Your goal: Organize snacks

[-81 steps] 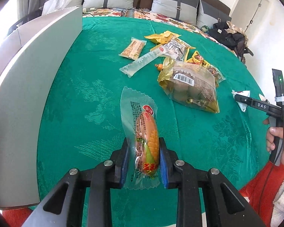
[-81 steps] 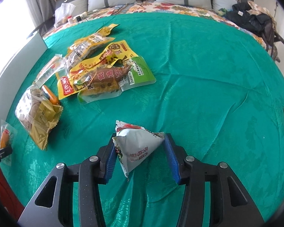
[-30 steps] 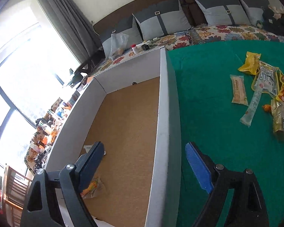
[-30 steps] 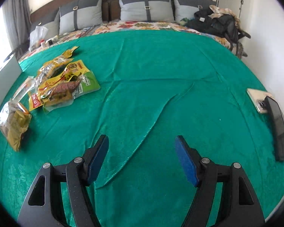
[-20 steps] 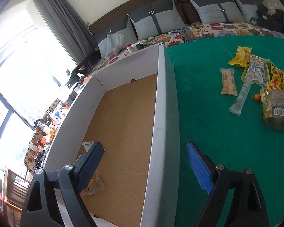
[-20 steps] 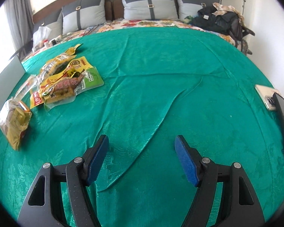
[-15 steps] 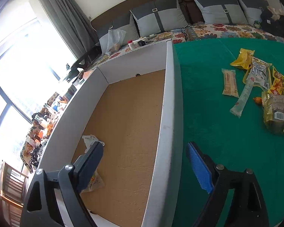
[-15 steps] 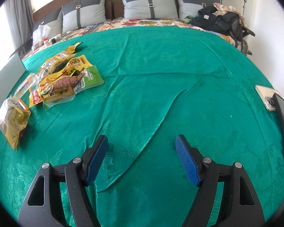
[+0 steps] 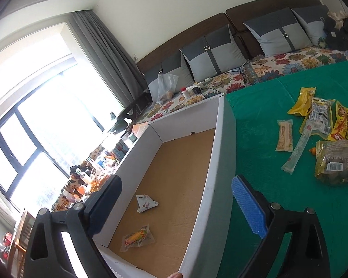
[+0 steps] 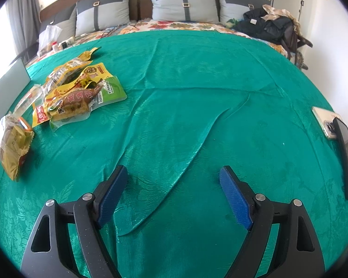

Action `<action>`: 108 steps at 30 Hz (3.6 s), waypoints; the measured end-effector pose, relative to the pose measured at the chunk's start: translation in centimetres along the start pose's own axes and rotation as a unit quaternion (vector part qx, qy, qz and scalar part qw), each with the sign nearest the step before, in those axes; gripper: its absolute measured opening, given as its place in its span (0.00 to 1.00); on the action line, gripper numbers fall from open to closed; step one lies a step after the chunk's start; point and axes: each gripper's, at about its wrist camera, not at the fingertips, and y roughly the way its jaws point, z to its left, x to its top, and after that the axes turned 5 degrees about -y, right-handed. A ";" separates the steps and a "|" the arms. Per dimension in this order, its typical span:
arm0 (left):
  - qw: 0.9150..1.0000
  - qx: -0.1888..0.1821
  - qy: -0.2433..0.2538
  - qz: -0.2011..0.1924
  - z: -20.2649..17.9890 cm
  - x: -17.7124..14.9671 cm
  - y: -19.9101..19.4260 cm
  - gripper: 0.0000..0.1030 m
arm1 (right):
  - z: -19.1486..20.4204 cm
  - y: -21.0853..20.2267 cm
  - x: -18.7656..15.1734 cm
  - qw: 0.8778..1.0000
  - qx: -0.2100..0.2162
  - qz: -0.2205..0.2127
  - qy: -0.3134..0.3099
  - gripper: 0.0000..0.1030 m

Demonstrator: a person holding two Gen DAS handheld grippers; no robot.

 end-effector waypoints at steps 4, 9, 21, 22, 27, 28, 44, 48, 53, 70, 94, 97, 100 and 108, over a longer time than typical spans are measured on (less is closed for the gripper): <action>0.999 -0.041 -0.017 0.002 -0.3 1.2 -1.6 0.94 | 0.0 0.0 0.0 1.000 0.000 0.000 0.000 0.82; 0.996 -0.079 -0.028 0.015 -1.9 1.6 -2.6 0.94 | 0.0 0.0 0.0 1.000 0.000 0.000 0.000 0.82; 0.989 -0.139 -0.012 0.050 -6.7 0.5 -3.4 0.94 | -0.1 0.0 0.0 1.000 0.000 0.000 0.000 0.82; 0.988 -0.143 -0.011 0.053 -7.0 0.4 -3.5 0.94 | 0.0 0.0 0.0 1.000 0.000 0.000 0.000 0.82; 0.986 -0.154 -0.005 0.064 -8.1 0.1 -3.3 0.94 | 0.0 0.0 0.0 1.000 0.000 0.000 0.000 0.83; 0.985 -0.156 -0.004 0.066 -8.2 0.1 -3.3 0.94 | 0.0 0.0 0.0 1.000 0.000 0.000 0.000 0.83; 0.913 -0.299 -0.061 0.270 -11.1 -8.2 3.7 0.94 | -0.1 0.0 0.0 1.000 0.000 0.000 0.000 0.83; 0.914 -0.299 -0.048 0.270 -11.9 -8.8 4.1 0.99 | -0.1 0.0 0.0 1.000 0.000 0.000 0.000 0.83; 0.918 -0.325 -0.005 0.228 -12.6 -8.8 4.3 1.00 | 0.0 0.0 0.0 1.000 0.000 0.000 0.000 0.83; 0.895 -0.336 -0.086 0.280 -13.8 4.3 16.0 0.63 | 0.0 0.0 0.1 1.000 0.001 0.000 0.001 0.83; 0.912 -0.297 -0.078 0.271 -8.9 -7.9 5.6 0.23 | 0.1 0.0 0.1 1.000 0.000 0.000 0.000 0.84; 0.921 -0.284 -0.072 0.255 -9.4 -8.4 4.9 0.65 | 0.1 0.0 0.1 1.000 0.000 0.000 0.000 0.84; 0.930 -0.273 -0.069 0.238 -9.9 -8.9 4.6 0.73 | 0.1 0.0 0.1 1.000 0.000 0.000 0.000 0.84; 0.935 -0.275 -0.072 0.213 -10.1 -9.4 4.6 0.86 | 0.3 0.1 0.0 1.000 -0.001 0.001 0.000 0.84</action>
